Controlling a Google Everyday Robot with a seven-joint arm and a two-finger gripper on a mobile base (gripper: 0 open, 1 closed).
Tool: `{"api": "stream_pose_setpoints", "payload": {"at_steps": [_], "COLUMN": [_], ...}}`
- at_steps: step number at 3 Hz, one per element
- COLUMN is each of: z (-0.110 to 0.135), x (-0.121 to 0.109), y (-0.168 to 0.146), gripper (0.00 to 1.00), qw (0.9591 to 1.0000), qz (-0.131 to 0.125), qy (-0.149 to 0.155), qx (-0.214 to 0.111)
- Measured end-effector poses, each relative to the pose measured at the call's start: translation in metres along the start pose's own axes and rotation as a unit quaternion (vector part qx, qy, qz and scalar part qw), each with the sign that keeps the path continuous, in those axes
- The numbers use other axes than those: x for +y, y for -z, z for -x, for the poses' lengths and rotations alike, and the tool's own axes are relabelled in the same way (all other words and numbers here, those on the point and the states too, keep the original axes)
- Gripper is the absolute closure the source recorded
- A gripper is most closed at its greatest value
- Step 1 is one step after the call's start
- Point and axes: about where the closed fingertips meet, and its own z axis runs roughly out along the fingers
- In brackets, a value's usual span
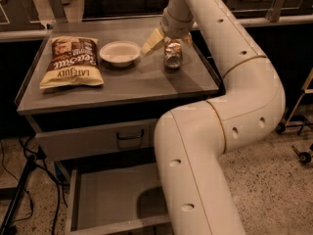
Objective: Place orange can into middle drawer
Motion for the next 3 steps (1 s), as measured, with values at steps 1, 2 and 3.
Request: {"api": "stream_pose_setpoints", "payload": {"at_steps": [1, 2, 3], "z": [0.001, 0.003, 0.004], "x": [0.0, 0.002, 0.004], "y": [-0.004, -0.016, -0.027], "gripper": [0.0, 0.0, 0.0], "qw": [1.0, 1.0, 0.9999], "qz": [0.0, 0.003, 0.007], "qy": [-0.001, 0.0, 0.001], "qx": [0.001, 0.005, 0.009]}}
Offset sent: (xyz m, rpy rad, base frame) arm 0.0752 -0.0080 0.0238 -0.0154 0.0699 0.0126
